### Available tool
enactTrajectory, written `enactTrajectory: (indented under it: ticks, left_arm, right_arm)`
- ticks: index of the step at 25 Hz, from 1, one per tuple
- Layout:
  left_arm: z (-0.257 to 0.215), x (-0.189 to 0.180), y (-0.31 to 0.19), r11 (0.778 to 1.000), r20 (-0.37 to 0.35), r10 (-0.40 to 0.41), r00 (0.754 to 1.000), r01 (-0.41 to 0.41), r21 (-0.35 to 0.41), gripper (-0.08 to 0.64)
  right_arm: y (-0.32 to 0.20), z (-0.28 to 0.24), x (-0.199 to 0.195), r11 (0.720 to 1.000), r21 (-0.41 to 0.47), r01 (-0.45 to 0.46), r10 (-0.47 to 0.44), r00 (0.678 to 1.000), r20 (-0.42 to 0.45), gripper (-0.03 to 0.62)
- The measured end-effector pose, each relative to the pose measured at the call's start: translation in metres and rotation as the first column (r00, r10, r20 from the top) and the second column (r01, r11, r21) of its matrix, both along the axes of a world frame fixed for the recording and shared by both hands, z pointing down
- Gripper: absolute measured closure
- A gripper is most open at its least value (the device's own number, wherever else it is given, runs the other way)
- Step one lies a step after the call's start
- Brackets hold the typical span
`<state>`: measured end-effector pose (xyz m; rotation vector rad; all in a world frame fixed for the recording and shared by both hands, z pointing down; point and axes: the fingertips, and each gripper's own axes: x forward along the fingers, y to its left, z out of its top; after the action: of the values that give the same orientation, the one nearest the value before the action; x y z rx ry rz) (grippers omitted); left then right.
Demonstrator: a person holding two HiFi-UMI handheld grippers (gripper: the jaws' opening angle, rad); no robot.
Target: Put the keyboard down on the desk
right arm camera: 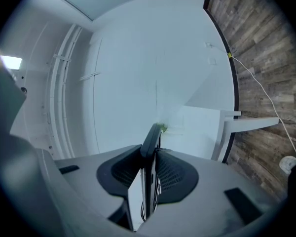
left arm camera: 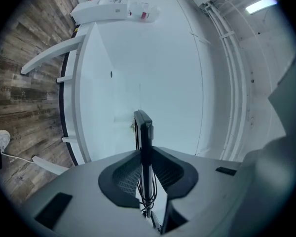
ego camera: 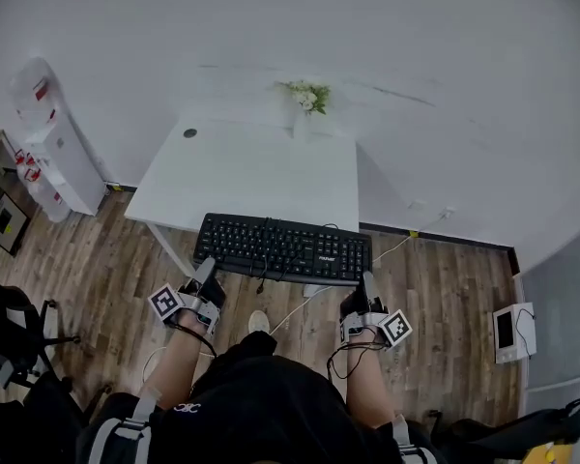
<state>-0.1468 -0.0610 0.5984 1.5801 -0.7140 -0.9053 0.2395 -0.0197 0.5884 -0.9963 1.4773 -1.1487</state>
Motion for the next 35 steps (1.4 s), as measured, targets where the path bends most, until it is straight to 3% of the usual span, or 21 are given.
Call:
enactTrajectory:
  ticks: [15,23,35]
  left_arm:
    - [0.014,-0.004,-0.165,0.995,-0.011,0.036,0.999,-0.037,-0.097,0.494]
    - [0.020,-0.009,-0.251,0.993,-0.012,0.063,0.998,-0.063,-0.102,0.494]
    - [0.030,-0.015,-0.326,0.992,0.006,0.053,0.999,-0.052,-0.119,0.494]
  right_arm:
    - [-0.154,0.015,-0.007,0.993,-0.116,-0.025,0.026,1.000,0.008,0.502]
    - [-0.237,0.020,-0.013,0.991,-0.126,-0.044,0.044,0.999,-0.002,0.502]
    - [-0.309,0.031,-0.019,0.988,-0.148,-0.037,0.037,0.999,-0.006,0.501]
